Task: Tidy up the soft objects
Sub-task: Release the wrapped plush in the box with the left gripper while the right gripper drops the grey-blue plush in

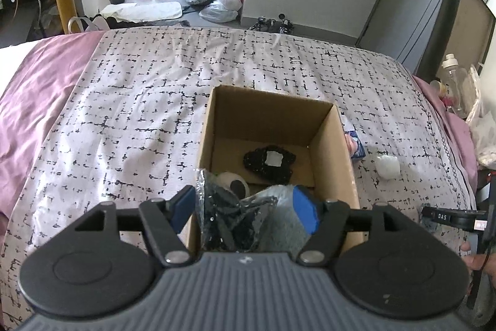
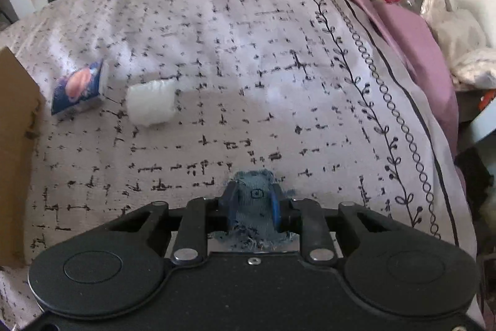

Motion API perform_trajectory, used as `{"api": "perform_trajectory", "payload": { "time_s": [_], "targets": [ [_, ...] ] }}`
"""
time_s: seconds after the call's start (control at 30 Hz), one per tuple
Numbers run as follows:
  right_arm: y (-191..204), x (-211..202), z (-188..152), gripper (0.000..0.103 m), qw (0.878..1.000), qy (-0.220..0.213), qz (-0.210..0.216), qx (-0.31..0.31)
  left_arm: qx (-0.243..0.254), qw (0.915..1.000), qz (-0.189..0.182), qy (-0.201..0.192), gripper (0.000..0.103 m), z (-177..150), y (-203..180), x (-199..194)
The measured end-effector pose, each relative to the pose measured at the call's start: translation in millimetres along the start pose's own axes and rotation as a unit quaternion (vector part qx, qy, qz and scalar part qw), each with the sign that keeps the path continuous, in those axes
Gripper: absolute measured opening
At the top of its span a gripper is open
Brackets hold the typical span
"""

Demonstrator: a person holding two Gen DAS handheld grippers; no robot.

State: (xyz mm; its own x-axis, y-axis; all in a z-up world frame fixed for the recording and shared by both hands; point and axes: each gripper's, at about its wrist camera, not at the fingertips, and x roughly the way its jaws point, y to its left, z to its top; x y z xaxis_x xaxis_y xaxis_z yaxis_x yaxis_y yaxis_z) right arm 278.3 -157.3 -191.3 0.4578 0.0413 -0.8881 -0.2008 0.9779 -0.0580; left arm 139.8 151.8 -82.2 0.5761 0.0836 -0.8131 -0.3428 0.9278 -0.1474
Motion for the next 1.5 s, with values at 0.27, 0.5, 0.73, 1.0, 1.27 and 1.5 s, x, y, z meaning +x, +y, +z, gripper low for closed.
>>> {"api": "perform_trajectory", "payload": {
  "time_s": [0.27, 0.5, 0.73, 1.0, 1.27, 1.5],
  "targets": [
    [14, -26, 6, 0.000, 0.999, -0.021, 0.026, -0.031, -0.001, 1.0000, 0.002, -0.002, 0.068, 0, 0, -1],
    [4, -4, 8, 0.078, 1.000, 0.013, -0.005, -0.007, -0.003, 1.0000, -0.003, -0.007, 0.068, -1, 1, -7],
    [0, 9, 2, 0.035, 1.000, 0.028, -0.013, -0.002, -0.004, 0.9999, -0.005, -0.008, 0.068, 0, 1, -6],
    [26, -32, 12, 0.031, 0.999, -0.021, 0.021, -0.035, -0.008, 0.9999, -0.004, -0.013, 0.068, 3, 3, -6],
    [59, -78, 29, 0.032, 0.993, -0.068, 0.068, -0.067, -0.006, 0.9999, 0.003, -0.012, 0.068, 2, 4, -4],
    [85, -104, 42, 0.032, 0.988, -0.094, 0.091, -0.083, 0.001, 0.9999, 0.011, -0.004, 0.068, -3, 3, 0]
  ]
}}
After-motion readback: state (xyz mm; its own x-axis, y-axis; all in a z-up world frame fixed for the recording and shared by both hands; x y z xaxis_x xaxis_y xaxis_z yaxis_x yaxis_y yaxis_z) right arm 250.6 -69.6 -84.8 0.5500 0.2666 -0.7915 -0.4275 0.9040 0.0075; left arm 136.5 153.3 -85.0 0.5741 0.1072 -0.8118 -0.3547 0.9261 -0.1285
